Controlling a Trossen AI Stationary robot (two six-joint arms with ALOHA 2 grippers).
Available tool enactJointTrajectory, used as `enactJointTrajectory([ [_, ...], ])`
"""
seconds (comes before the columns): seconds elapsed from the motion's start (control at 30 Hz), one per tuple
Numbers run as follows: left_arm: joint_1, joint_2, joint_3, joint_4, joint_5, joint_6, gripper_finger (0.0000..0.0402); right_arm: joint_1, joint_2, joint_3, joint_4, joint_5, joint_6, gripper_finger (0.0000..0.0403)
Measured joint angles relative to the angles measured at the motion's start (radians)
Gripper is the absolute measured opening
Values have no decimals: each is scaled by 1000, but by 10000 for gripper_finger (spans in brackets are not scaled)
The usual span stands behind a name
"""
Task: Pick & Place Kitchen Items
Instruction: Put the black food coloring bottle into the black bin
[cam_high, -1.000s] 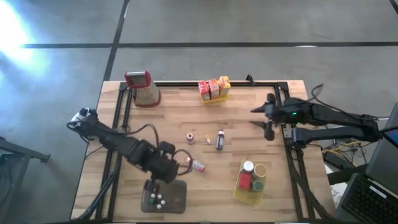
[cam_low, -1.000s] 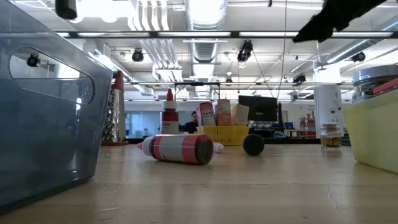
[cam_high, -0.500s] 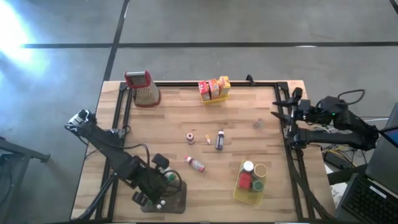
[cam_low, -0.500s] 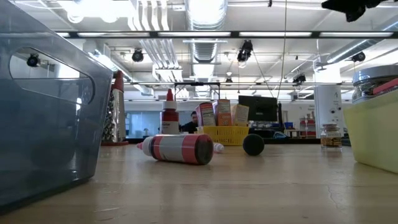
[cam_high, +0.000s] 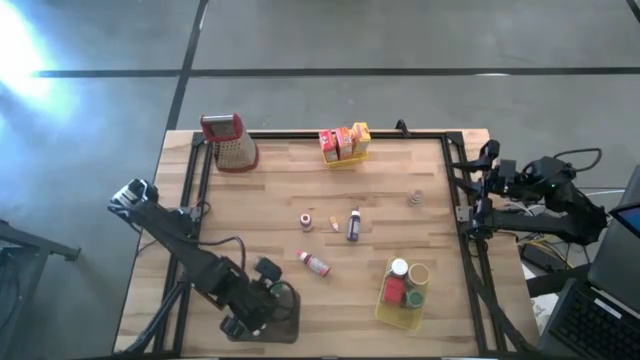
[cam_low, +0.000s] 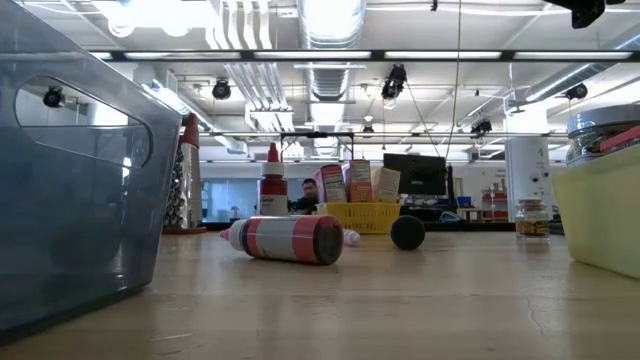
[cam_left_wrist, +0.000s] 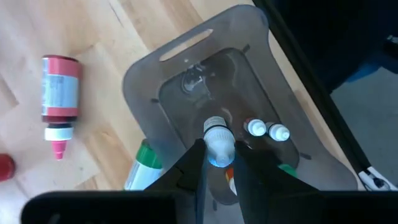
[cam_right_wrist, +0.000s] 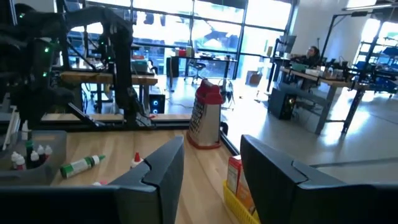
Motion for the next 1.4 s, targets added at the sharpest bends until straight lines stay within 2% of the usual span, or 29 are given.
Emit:
enactJointTrajectory([
  [0.37,-12,73,8,1,87,-7,67,0,9,0,0,0,2,121],
  [0.87,-4,92,-2,-5,62,5,67,0,9,0,0,0,0,70],
  [1.03,4,112,-3,-78,48,5,67,0,9,0,0,0,0,54],
  [1.4,20,113,-102,-28,48,-6,67,0,9,0,0,0,1,37],
])
